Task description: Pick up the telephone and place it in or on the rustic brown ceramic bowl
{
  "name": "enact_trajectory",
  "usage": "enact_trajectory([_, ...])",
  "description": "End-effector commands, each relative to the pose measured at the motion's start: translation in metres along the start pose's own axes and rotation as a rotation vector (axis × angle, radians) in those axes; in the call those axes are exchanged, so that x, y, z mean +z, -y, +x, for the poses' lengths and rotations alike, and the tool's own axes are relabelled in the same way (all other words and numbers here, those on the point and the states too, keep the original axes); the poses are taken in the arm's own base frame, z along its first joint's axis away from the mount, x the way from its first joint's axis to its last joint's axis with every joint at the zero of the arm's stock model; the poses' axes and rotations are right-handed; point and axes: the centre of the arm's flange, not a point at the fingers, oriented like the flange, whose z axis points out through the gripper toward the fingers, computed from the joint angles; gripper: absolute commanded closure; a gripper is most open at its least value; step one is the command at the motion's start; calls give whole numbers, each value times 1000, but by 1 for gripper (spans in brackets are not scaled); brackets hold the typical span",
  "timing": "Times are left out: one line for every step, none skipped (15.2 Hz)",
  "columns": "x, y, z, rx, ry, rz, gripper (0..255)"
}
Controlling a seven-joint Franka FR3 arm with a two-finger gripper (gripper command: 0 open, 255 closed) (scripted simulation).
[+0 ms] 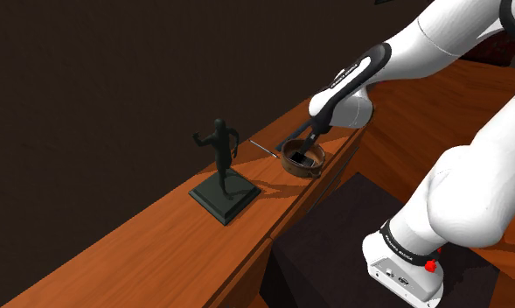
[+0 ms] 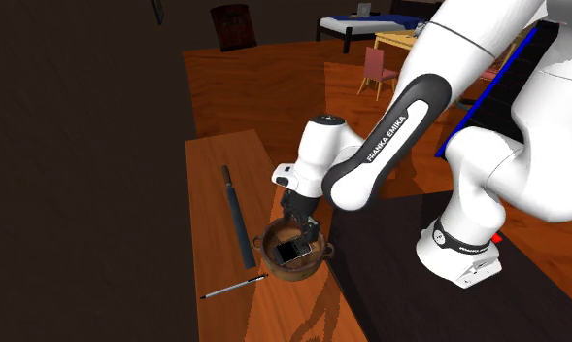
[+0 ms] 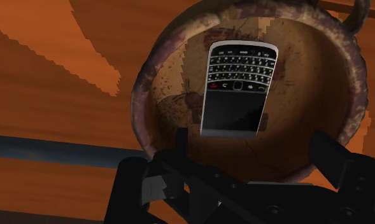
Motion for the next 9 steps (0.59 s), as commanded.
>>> enact_trajectory([-24, 4, 0, -8, 4, -3, 0])
enact_trajectory([-34, 4, 0, -8, 4, -3, 0])
enact_trajectory([-34, 4, 0, -8, 4, -3, 0])
enact_trajectory([-34, 4, 0, -8, 4, -3, 0])
enact_trajectory([-34, 4, 0, -8, 4, -3, 0])
enact_trajectory([-34, 4, 0, -8, 4, -3, 0])
enact_trajectory([-34, 4, 0, -8, 4, -3, 0])
enact_trajectory([-34, 4, 0, -8, 4, -3, 0])
enact_trajectory([-34, 4, 0, -8, 4, -3, 0])
